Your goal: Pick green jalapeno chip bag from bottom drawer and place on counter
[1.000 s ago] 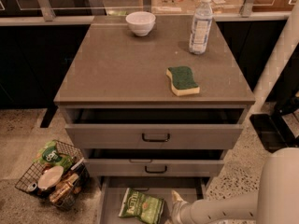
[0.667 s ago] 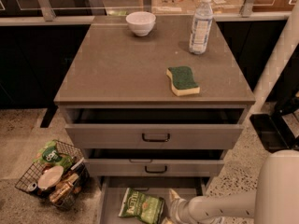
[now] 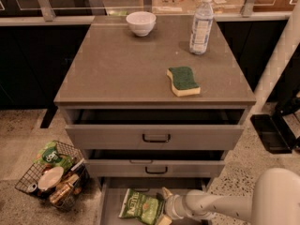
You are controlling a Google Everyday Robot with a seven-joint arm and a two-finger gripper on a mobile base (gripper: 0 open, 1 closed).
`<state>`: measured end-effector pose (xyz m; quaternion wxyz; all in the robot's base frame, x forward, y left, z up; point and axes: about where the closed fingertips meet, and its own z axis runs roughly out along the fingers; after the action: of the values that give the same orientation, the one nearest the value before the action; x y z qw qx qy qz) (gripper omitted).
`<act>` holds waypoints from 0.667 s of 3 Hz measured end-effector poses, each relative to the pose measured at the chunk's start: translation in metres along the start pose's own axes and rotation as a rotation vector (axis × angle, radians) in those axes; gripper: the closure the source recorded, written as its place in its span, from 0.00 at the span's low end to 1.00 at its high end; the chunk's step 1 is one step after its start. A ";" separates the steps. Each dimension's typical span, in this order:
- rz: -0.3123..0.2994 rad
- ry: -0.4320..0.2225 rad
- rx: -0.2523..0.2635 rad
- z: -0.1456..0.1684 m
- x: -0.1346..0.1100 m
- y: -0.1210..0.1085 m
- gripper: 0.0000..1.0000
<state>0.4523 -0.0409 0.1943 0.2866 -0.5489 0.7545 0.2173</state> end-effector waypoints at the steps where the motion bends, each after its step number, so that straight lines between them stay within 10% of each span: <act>1: -0.013 -0.077 -0.044 0.031 0.001 -0.006 0.00; 2: -0.031 -0.127 -0.082 0.052 -0.004 -0.004 0.00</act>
Offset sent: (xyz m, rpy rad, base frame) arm 0.0201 0.0503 -0.0487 0.1922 -0.0057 0.1162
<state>0.4666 -0.0063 0.1583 0.3145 -0.5568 0.7168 0.2779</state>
